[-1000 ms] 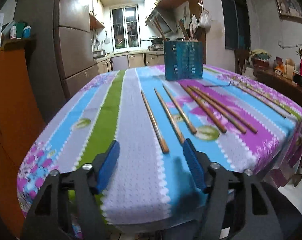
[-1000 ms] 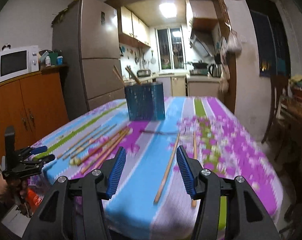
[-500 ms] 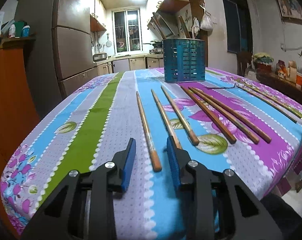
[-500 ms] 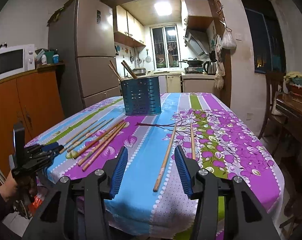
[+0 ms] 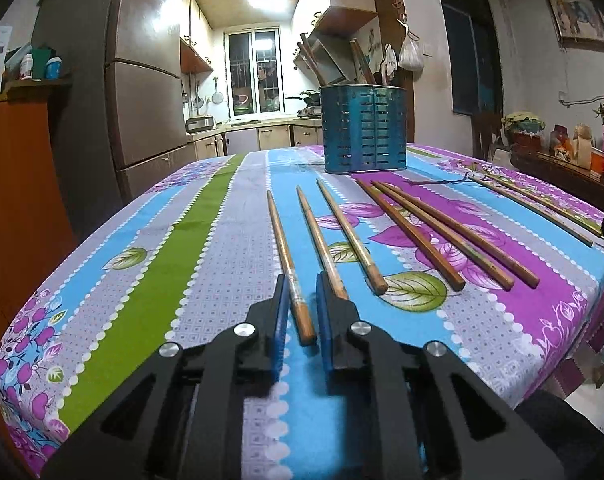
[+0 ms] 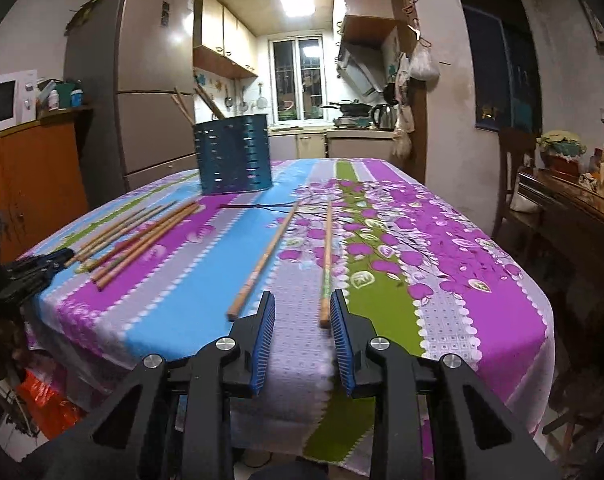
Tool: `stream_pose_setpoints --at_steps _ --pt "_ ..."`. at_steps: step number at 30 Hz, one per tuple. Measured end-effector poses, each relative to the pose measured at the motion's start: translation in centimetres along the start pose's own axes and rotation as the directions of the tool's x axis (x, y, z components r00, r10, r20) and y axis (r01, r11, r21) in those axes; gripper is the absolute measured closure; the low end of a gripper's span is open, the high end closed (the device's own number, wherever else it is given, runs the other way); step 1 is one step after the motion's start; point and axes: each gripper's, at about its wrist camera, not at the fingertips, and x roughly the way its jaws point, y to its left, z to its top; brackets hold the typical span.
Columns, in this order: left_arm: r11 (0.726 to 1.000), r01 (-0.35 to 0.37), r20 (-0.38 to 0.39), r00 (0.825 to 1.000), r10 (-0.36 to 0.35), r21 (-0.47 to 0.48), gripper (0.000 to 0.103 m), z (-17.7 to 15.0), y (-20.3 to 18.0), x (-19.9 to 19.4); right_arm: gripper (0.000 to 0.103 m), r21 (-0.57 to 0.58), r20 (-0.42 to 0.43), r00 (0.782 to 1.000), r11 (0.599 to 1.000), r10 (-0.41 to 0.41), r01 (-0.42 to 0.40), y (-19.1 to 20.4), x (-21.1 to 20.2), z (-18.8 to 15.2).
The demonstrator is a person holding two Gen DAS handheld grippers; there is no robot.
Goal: Organize utensils
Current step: 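Move both grippers back down to the chopsticks on the tablecloth, then close the left gripper on a chopstick while the right gripper grasps another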
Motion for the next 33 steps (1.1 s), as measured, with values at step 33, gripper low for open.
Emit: stream_pose_setpoints --at_steps 33 --pt "0.999 -0.037 0.068 0.997 0.038 -0.025 0.097 1.6 -0.1 -1.9 0.095 -0.029 0.089 0.996 0.999 -0.031 0.034 -0.2 0.0 2.5"
